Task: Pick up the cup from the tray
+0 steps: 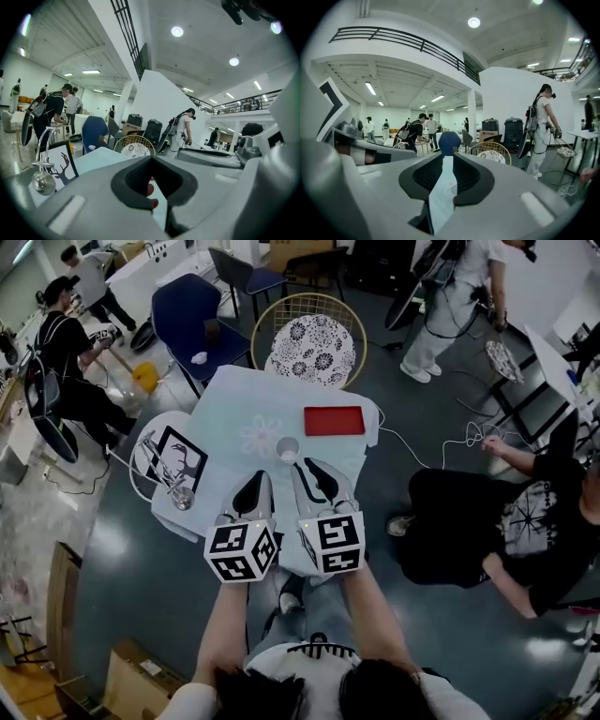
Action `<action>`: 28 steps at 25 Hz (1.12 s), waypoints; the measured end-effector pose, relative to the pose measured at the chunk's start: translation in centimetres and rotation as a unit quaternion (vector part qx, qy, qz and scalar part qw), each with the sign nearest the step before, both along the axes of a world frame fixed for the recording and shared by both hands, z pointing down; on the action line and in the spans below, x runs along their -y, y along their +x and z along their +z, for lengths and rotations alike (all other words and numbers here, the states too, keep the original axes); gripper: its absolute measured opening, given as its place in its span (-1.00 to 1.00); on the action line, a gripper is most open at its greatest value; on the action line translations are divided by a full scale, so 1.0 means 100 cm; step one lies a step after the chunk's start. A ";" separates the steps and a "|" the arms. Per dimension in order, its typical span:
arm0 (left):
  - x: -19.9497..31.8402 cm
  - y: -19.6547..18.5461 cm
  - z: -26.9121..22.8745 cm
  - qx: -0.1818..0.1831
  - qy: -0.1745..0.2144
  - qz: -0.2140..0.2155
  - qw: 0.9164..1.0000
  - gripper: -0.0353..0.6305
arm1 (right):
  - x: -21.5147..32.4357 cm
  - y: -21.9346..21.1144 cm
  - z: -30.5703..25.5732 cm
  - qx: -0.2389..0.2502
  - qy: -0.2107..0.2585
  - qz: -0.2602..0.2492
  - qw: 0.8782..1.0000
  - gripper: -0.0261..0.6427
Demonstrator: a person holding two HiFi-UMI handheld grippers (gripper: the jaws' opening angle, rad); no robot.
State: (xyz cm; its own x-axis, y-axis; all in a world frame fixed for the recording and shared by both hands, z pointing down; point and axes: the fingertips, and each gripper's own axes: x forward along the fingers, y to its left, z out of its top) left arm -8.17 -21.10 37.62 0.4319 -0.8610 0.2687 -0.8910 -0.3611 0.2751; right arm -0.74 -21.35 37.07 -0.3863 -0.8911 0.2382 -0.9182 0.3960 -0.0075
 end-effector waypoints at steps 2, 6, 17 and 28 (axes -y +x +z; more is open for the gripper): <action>-0.011 0.005 -0.008 -0.005 0.007 0.011 1.000 -0.89 | -0.012 0.002 -0.009 -0.002 0.008 0.012 1.000 -0.68; -0.034 0.015 -0.014 0.002 0.007 0.037 0.999 -0.89 | -0.035 0.006 -0.021 0.004 0.014 0.030 0.999 -0.78; -0.070 0.013 -0.028 0.016 0.015 0.049 0.999 -0.89 | -0.074 0.014 -0.029 0.003 -0.002 0.089 0.996 -0.86; -0.089 0.014 -0.035 0.010 0.026 0.050 0.998 -0.89 | -0.100 0.012 -0.036 0.010 -0.003 0.085 0.996 -0.86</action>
State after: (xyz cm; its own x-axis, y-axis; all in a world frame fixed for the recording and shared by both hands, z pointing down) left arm -6.72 -12.21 34.12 0.5109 -0.8270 0.2347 -0.8552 -0.4613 0.2363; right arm 0.41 -11.34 33.52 -0.2348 -0.9427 0.2370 -0.9716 0.2351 -0.0275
